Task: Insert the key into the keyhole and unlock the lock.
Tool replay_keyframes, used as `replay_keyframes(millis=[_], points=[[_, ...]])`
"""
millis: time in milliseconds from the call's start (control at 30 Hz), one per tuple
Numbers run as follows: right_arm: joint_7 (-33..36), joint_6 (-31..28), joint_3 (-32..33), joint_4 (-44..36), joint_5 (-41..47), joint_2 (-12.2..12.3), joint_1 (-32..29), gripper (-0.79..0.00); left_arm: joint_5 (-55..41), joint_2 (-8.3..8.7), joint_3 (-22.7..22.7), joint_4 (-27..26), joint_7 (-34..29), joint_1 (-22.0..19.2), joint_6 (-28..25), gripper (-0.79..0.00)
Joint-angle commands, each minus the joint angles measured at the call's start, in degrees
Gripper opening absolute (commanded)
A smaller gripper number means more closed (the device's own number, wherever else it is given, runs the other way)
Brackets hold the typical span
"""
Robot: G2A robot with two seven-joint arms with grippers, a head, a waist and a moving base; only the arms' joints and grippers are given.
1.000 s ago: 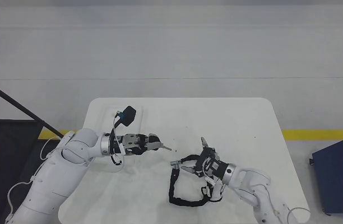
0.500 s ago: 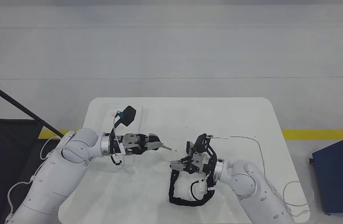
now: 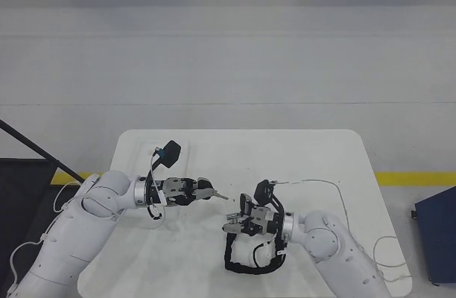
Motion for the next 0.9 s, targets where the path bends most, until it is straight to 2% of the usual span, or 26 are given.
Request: replay_keyframes(millis=[0,133,267,333,400,433,700,867], points=[[1.4,-1.3,-0.3,0.1,3.9,0.0,0.8,0.0,0.0,0.0,0.0,0.0,0.0,0.0,0.0,-0.785],[3.4,-3.0,-0.8,-0.2,9.4,0.2,2.4,0.0,0.0,0.0,0.0,0.0,0.0,0.0,0.0,-0.785],[3.0,-3.4,-1.0,-0.6,11.2,0.1,3.9,-0.006,0.0,0.0,0.0,0.0,0.0,0.0,0.0,-0.785],[2.3,-3.5,-1.3,-0.5,11.6,0.1,4.4,-0.188,0.0,0.0,0.0,0.0,0.0,0.0,0.0,-0.785],[1.8,-3.4,-1.6,-0.2,12.0,0.0,5.0,-0.292,0.0,0.0,0.0,0.0,0.0,0.0,0.0,-0.785],[1.5,-3.2,-1.7,0.0,11.9,-0.1,5.4,-0.403,0.0,0.0,0.0,0.0,0.0,0.0,0.0,-0.785],[-1.1,-2.0,-2.3,0.6,9.5,-0.2,6.3,-0.529,0.0,0.0,0.0,0.0,0.0,0.0,0.0,-0.785],[-1.5,-1.7,-2.1,0.4,8.8,-0.1,6.0,-0.551,0.0,0.0,0.0,0.0,0.0,0.0,0.0,-0.785]])
